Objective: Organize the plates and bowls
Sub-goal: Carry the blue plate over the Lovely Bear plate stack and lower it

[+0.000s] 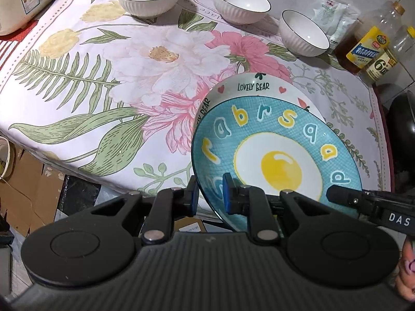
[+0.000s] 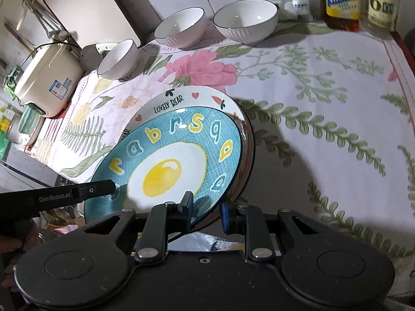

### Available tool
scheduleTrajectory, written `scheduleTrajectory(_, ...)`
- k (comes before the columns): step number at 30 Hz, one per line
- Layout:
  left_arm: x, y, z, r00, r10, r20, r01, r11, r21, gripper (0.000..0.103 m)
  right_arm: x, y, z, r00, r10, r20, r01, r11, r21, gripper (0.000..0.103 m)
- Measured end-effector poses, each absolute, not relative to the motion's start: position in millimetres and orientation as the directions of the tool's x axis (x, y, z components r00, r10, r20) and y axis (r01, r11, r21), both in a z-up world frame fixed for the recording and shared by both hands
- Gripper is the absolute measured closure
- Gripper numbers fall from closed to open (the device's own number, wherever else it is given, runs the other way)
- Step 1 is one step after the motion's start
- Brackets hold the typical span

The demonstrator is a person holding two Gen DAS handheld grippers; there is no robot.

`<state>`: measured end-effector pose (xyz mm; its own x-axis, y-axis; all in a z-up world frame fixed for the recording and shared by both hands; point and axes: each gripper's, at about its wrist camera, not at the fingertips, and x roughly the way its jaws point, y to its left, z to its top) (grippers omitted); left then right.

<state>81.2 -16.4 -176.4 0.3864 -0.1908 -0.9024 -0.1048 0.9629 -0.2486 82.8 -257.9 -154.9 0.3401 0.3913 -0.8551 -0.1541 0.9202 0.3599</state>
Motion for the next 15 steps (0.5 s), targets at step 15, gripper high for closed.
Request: scheduleTrajectory(15,87,-19,-191,0.324,-0.229,-0.918,-0.135,0.949,-0.284,0.086,92,-238,-165,0.345,0.232,-0.910,-0.160,0.969,0.187,0.064)
